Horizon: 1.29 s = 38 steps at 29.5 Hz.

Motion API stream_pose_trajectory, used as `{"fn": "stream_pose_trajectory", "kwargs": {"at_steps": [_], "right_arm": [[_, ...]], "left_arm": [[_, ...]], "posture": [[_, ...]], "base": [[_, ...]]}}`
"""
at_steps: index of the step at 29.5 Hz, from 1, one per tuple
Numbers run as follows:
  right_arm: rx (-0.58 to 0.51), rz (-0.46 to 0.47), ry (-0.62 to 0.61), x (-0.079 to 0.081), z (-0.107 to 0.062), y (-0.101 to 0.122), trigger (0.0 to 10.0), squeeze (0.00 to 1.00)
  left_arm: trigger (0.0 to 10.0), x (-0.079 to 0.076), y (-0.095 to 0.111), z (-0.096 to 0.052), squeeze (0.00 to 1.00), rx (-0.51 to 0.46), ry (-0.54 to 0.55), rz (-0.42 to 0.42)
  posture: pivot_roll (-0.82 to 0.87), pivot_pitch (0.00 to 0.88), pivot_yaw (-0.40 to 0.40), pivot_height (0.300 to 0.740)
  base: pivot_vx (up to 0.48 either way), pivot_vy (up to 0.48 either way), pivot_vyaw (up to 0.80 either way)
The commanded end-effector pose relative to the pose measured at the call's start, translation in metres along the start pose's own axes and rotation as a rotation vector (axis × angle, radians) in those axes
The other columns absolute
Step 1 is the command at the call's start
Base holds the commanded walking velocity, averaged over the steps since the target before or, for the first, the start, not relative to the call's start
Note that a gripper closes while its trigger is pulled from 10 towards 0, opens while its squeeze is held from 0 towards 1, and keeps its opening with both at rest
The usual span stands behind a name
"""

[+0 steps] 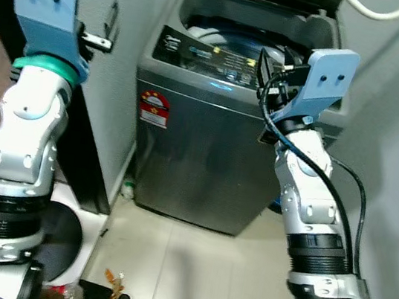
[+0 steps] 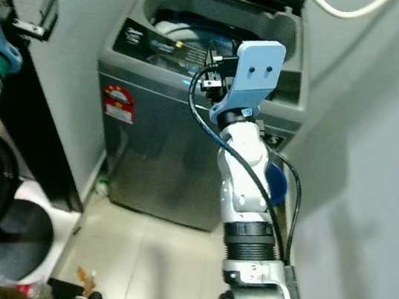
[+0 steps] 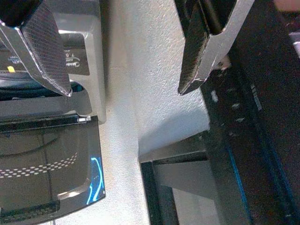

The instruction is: Clothes washing

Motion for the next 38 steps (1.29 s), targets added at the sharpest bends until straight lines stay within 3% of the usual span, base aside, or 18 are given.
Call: {"fn": "stream_pose_trajectory", "kwargs": {"at_steps": [1,6,9,38], "right_arm": [[0.013,0.002,0.004,0.001,-0.002,-0.005,10.0,0.0],[0.012,0.004,0.008,0.002,-0.003,-0.005,10.0,0.0],[0.011,0.006,0.009,0.002,-0.003,-0.005,10.0,0.0],[0.013,0.015,0.004,0.002,-0.004,-0.006,10.0,0.0]], "left_arm": [[10.0,-0.005,-0.001,-0.002,0.0,0.001,-0.018,0.0],[10.0,-0.025,0.002,-0.006,0.0,-0.014,-0.09,0.003],[10.0,-0.028,0.003,-0.006,0.0,-0.018,-0.1,-0.004],[10.0,-0.021,0.003,-0.004,0.0,-0.006,-0.087,0.012]], "posture": [[0.12,0.082,-0.049,0.74],[0.12,0.075,-0.048,0.74],[0.12,0.072,-0.048,0.74],[0.12,0.083,-0.042,0.74]], "base": [[0.0,0.0,0.8],[0.0,0.0,0.8],[0.0,0.0,0.8],[0.0,0.0,0.8]]}}
Point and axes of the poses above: a point about 5 cm out from each wrist's last joint towards the gripper, its own z axis pointing out of the wrist towards the gripper, its own y axis along the axis of the wrist's last joint, x = y × z, the point moved 5 cm from there along z, pointing out of the wrist towards the gripper, and after that the axes turned 4 degrees about z, right-handed, at the moved point
